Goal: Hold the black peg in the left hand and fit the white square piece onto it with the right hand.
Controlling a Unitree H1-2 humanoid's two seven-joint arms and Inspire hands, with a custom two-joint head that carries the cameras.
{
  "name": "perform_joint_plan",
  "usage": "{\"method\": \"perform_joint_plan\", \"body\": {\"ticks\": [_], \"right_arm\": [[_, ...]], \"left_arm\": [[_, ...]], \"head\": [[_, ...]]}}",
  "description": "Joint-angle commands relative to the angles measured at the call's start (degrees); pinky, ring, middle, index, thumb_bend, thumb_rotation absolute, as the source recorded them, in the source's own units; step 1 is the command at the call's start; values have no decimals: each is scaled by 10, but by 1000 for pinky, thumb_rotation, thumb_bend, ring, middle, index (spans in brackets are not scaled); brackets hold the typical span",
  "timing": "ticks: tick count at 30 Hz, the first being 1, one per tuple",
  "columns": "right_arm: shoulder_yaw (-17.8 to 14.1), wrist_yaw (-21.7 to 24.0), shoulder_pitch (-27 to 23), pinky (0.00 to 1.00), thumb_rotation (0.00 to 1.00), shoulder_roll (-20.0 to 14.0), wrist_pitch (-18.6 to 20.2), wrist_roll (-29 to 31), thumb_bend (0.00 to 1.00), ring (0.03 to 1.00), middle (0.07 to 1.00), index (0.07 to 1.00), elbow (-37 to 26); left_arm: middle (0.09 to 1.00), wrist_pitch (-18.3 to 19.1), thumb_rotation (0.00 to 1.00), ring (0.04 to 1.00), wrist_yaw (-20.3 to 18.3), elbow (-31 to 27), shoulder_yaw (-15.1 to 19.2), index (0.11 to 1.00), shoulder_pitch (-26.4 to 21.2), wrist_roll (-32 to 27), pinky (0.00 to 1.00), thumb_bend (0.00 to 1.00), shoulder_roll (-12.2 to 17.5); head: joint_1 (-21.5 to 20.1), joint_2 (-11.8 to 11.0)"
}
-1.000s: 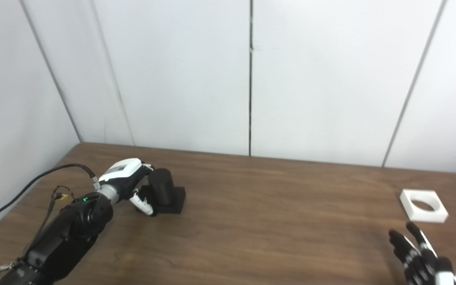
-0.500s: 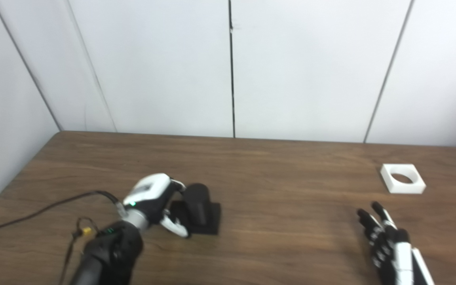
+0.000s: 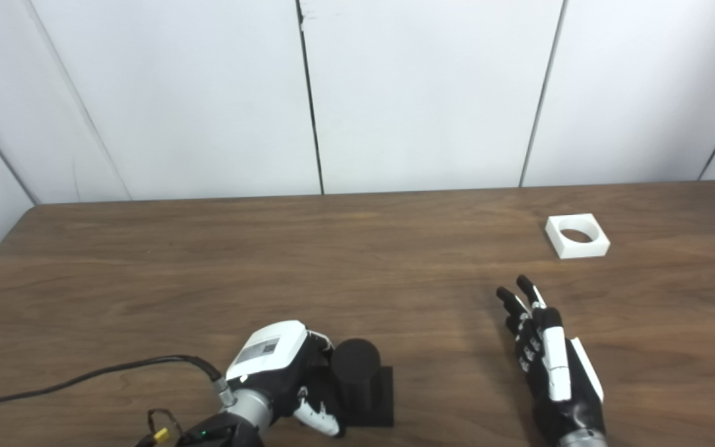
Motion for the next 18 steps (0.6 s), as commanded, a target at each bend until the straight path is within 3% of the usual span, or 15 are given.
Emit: {"method": "perform_joint_plan", "body": {"ticks": [1, 6, 12, 18], "right_arm": [[3, -6, 7, 1000, 1000, 19, -4, -2, 691, 976, 913, 988, -32], [4, -14, 14, 1000, 1000, 18, 4, 0, 703, 975, 913, 979, -46], [1, -12, 21, 1000, 1000, 13, 4, 7, 701, 975, 909, 978, -50], [-3, -12, 20, 1000, 1000, 8, 12, 13, 691, 977, 909, 980, -57]], "left_arm": [[863, -23, 57, 971, -33, -3, -14, 489, 20, 18, 1000, 520, -17], [864, -40, 56, 967, -13, -3, -16, 490, 38, 28, 1000, 520, -21], [855, -26, 52, 957, 35, -3, -2, 485, 57, 31, 1000, 522, -41], [858, -24, 52, 969, 25, -6, 6, 486, 55, 37, 1000, 520, -48]], "head": [[-1, 1], [-5, 14], [-2, 24], [2, 30]]}}
